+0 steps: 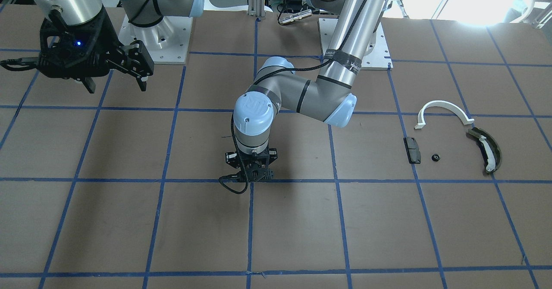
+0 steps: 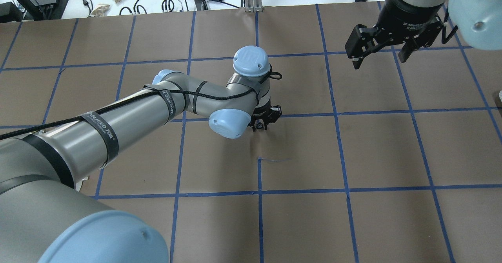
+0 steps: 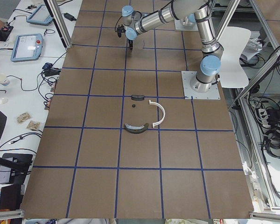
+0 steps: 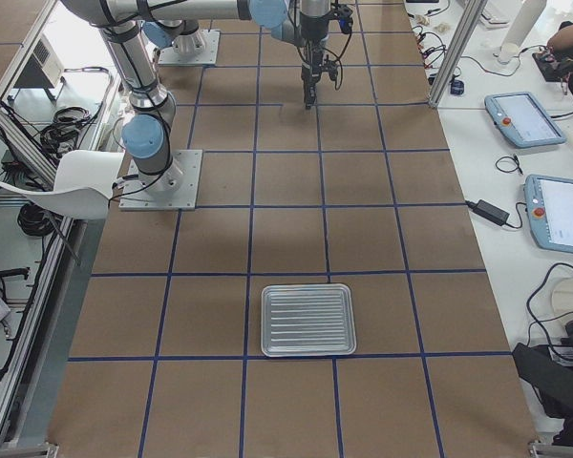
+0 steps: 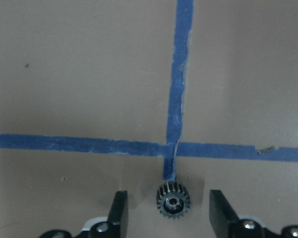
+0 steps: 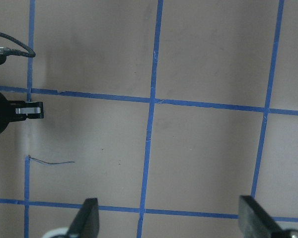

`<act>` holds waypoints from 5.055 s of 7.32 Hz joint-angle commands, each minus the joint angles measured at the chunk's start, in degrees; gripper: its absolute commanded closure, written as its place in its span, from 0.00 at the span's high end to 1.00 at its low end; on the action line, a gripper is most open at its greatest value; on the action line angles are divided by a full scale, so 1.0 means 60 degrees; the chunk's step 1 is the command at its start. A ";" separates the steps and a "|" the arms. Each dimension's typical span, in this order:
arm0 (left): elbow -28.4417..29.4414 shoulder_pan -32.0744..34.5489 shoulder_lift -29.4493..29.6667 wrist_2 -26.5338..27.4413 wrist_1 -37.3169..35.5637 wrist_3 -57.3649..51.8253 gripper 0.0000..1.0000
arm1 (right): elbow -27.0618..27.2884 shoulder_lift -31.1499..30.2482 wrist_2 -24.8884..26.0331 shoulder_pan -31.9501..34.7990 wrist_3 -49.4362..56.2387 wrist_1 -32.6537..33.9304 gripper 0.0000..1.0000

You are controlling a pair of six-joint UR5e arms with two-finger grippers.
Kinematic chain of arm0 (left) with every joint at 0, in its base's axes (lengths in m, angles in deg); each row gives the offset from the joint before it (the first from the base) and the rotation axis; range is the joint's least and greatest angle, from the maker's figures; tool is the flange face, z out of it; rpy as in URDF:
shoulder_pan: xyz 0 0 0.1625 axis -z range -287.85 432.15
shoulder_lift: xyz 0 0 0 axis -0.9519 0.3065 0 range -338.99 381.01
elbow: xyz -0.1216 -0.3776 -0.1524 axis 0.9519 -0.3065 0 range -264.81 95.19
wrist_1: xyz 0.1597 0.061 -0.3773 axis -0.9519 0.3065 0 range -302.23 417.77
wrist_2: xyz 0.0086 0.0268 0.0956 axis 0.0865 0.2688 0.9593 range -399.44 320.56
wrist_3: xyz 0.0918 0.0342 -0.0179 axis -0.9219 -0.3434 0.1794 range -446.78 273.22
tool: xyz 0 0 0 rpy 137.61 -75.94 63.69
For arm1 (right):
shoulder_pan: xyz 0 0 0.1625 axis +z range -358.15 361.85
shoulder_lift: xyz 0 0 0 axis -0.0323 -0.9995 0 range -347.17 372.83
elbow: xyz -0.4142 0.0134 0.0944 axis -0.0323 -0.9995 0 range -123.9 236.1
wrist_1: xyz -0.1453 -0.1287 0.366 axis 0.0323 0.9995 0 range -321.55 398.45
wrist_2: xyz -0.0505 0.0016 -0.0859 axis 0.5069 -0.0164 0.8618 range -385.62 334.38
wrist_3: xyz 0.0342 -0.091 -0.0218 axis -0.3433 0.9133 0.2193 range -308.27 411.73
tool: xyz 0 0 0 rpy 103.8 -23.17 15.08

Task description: Place bearing gear from tray to pile

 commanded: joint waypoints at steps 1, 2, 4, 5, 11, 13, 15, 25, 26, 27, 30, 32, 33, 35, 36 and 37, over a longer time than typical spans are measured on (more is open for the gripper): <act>0.0044 0.0028 0.0015 -0.0001 -0.0025 0.0064 0.00 | 0.0000 0.0016 -0.0031 -0.0014 -0.0004 -0.0001 1.00; 0.0132 0.0028 -0.0058 0.0013 -0.0011 0.0051 0.00 | 0.0000 0.0031 -0.0002 -0.0014 0.0010 -0.0001 1.00; 0.0293 -0.0452 -0.0569 0.0013 0.0208 -0.0314 0.00 | 0.0000 0.0002 -0.0031 0.0001 -0.0004 -0.0015 1.00; 0.0279 -0.0992 -0.0948 0.0013 0.0876 -0.0968 0.00 | 0.0000 -0.0013 -0.0060 0.0001 -0.0004 -0.0001 1.00; -0.1138 -0.7734 -0.2563 0.1552 0.2789 -0.8180 0.00 | -0.0030 -0.0042 -0.0119 0.0001 -0.0004 -0.0015 1.00; -0.1288 -0.9766 -0.2374 0.1463 0.2670 -1.0677 0.00 | -0.0015 -0.0027 -0.0105 0.0001 -0.0004 -0.0001 1.00; -0.1623 -1.0734 -0.2053 0.1348 0.1825 -1.2252 0.00 | -0.0059 0.0016 -0.0105 0.0001 -0.0004 -0.0015 1.00; -0.2109 -1.0138 -0.1948 0.0218 0.0825 -1.1595 0.14 | -0.0030 -0.0042 -0.0105 0.0001 -0.0063 -0.0001 1.00; -0.2152 -1.0138 -0.1948 0.0233 0.0854 -1.1595 0.18 | -0.0015 0.0001 -0.0119 0.0001 -0.0092 -0.0001 1.00; -0.2153 -1.0196 -0.1948 0.0233 0.0854 -1.1610 0.22 | -0.0015 0.0031 -0.0105 0.0001 -0.0092 -0.0001 1.00; -0.2226 -1.0344 -0.1933 0.0233 0.0898 -1.1610 0.39 | -0.0029 0.0016 -0.0032 0.0001 -0.0092 0.0014 1.00; -0.2255 -1.0329 -0.2035 0.0219 0.0999 -1.1610 0.58 | -0.0146 0.0046 0.0012 0.0001 -0.0034 0.0014 1.00; -0.2212 -1.0198 -0.2283 0.0233 0.1087 -1.1595 0.64 | -0.0132 0.0046 -0.0002 0.0001 -0.0033 0.0029 1.00; -0.2007 -0.9732 -0.2824 0.0248 0.1583 -1.1493 0.70 | -0.0132 0.0046 0.0013 0.0001 -0.0033 0.0014 1.00; -0.1934 -0.9206 -0.3204 0.0277 0.1934 -1.1130 0.70 | -0.0147 0.0046 -0.0060 0.0001 -0.0033 0.0029 1.00; -0.1904 -0.8853 -0.3716 0.0248 0.2445 -1.0329 0.70 | -0.0147 0.0046 -0.0003 0.0001 -0.0033 0.0014 1.00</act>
